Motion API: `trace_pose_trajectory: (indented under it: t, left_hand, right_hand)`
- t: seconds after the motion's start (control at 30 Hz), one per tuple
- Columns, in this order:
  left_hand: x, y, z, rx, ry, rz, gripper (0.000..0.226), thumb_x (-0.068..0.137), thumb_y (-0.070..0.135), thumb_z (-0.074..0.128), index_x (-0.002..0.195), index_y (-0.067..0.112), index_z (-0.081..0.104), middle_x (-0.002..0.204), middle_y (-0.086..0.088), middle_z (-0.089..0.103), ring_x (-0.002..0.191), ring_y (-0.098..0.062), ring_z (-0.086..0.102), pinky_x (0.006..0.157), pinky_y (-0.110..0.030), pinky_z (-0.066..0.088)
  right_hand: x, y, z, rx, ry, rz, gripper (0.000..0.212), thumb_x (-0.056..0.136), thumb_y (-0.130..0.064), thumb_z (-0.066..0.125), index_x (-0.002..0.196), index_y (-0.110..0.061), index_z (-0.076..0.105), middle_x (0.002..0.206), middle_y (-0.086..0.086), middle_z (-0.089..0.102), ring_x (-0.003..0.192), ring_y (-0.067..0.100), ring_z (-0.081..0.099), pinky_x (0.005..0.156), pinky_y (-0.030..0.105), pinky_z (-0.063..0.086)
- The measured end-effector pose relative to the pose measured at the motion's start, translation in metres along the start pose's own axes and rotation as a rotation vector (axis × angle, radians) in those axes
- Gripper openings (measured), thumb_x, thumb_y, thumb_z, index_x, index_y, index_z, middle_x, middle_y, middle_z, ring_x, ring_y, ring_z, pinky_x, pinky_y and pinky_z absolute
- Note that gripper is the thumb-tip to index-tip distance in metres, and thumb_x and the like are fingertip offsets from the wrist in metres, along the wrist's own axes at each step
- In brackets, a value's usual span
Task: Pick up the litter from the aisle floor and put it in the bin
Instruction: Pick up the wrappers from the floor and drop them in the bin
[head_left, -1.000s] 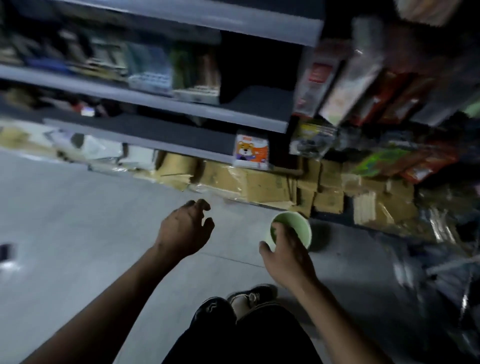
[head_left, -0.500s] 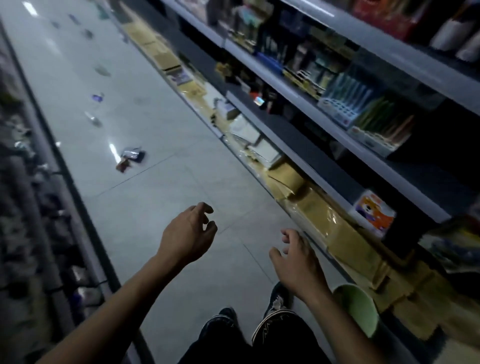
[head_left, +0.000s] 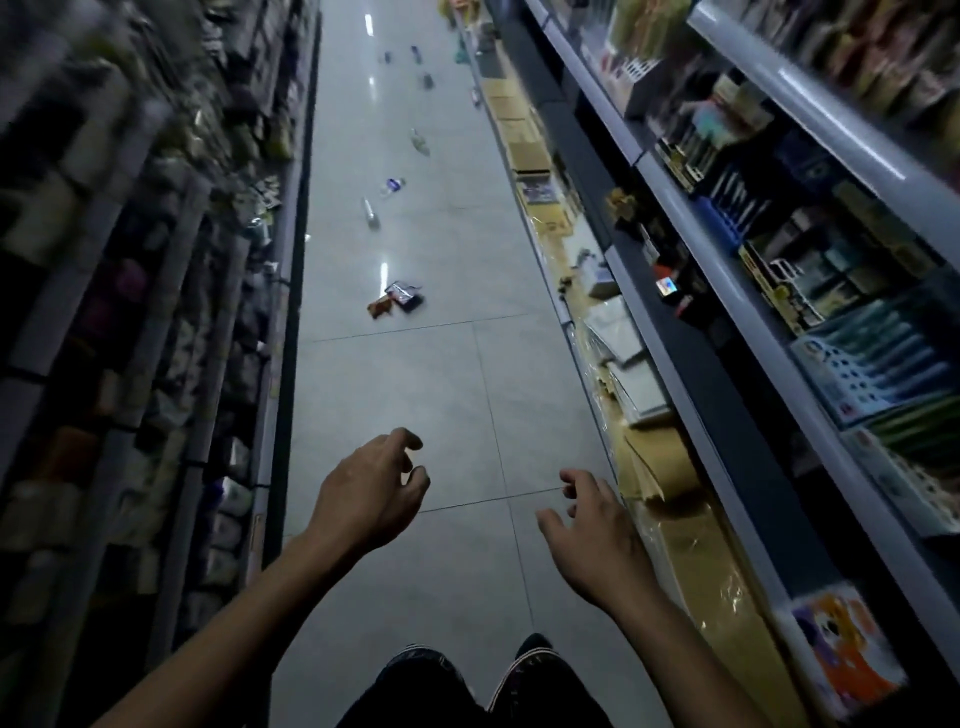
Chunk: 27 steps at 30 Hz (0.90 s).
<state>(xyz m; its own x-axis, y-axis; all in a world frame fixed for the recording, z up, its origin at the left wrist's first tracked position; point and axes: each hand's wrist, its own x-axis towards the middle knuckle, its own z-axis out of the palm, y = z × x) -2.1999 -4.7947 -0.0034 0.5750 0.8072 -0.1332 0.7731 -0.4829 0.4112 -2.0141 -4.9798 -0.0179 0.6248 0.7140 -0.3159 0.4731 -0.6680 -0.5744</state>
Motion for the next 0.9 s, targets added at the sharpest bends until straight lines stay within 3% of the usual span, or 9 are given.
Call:
trace_pose_trajectory:
  t: [0.2,0.47,0.9]
  left_hand:
    - [-0.007,0.018,0.006,-0.019,0.020,-0.081,0.032,0.092,0.042,0.052,0.123,0.034,0.055,0.102,0.014,0.066,0.087,-0.011,0.061,0.073,-0.034,0.050]
    - [-0.023,0.006,0.010,-0.040,0.058,-0.224,0.032,0.093,0.042,0.053,0.123,0.033,0.055,0.102,0.014,0.067,0.088,-0.010,0.062,0.073,-0.034,0.050]
    - [0.027,-0.083,-0.007,-0.107,0.027,-0.426,0.033,0.092,0.044,0.052,0.124,0.034,0.055,0.100,0.013,0.066,0.087,-0.008,0.062,0.074,-0.033,0.051]
  right_hand:
    - [0.017,0.016,-0.014,-0.022,-0.037,-0.071,0.051,0.092,-0.050,0.053,0.139,-0.032,0.040,0.134,-0.008,0.050,0.112,0.012,0.055,0.090,0.035,0.051]
    - [0.053,0.004,-0.015,-0.058,-0.133,-0.190,0.056,0.092,-0.050,0.054,0.142,-0.029,0.040,0.133,-0.006,0.051,0.109,0.012,0.056,0.088,0.036,0.052]
    - [0.168,-0.114,0.021,-0.104,-0.232,-0.304,0.055,0.093,-0.046,0.055,0.142,-0.024,0.043,0.129,-0.002,0.053,0.109,0.015,0.056,0.092,0.039,0.051]
